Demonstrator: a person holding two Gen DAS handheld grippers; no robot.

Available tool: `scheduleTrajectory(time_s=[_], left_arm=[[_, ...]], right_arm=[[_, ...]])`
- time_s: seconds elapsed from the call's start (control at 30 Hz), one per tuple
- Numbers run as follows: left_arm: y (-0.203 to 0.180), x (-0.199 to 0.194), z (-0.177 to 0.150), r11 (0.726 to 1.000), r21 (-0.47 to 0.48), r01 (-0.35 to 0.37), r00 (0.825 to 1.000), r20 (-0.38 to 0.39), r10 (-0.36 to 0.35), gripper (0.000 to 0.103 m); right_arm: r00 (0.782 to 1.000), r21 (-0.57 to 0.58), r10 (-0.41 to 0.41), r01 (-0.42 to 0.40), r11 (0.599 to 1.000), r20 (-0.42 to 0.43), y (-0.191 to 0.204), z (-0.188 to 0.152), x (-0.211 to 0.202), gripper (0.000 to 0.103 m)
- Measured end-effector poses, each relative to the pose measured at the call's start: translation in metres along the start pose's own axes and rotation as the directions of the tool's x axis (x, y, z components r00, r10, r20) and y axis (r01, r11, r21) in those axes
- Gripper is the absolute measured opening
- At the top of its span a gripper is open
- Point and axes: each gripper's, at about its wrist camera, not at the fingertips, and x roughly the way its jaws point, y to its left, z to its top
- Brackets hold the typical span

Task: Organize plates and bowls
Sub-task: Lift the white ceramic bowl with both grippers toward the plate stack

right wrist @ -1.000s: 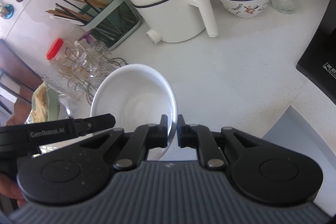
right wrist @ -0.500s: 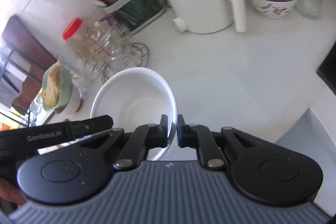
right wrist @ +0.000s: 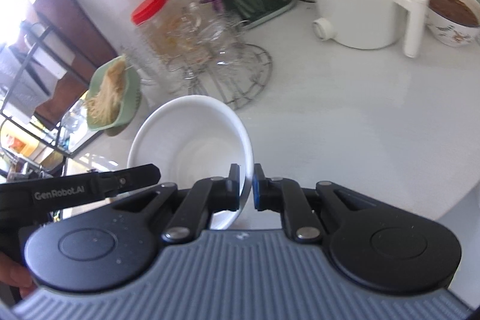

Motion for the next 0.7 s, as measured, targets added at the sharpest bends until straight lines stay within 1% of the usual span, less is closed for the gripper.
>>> scheduleTrajectory(time_s=[0.13, 0.2, 0.4, 0.57, 0.7], left_arm=[[0.020, -0.012, 0.003, 0.999, -0.031, -0.013, 1.000, 0.027, 0.014, 0.009], [0.031, -0.018, 0.004, 0.997, -0.070, -0.017, 0.999, 0.044, 0.020, 0.009], [0.055, -0.029, 0.004, 0.992, -0.117, -0.045, 0.996, 0.071, 0.054, 0.010], [0.074, -0.029, -0.003, 0.984, -0.163, -0.067, 0.995, 0.055, 0.077, 0.010], [0.086, -0.027, -0.012, 0.978, -0.188, -0.090, 0.995, 0.030, 0.097, 0.010]], right_arm=[[1.000, -0.041, 0.025, -0.025, 0.999, -0.010, 0.019, 0.001, 0.009, 0.011], [0.999, -0.051, 0.045, -0.046, 0.998, -0.014, 0.027, 0.003, 0.015, 0.011], [0.997, -0.116, 0.065, -0.070, 0.991, -0.043, 0.055, 0.008, 0.031, 0.012], [0.994, -0.148, 0.064, -0.076, 0.986, -0.089, 0.069, 0.005, 0.045, 0.012], [0.988, -0.163, 0.055, -0.078, 0.983, -0.144, 0.076, -0.003, 0.058, 0.013]])
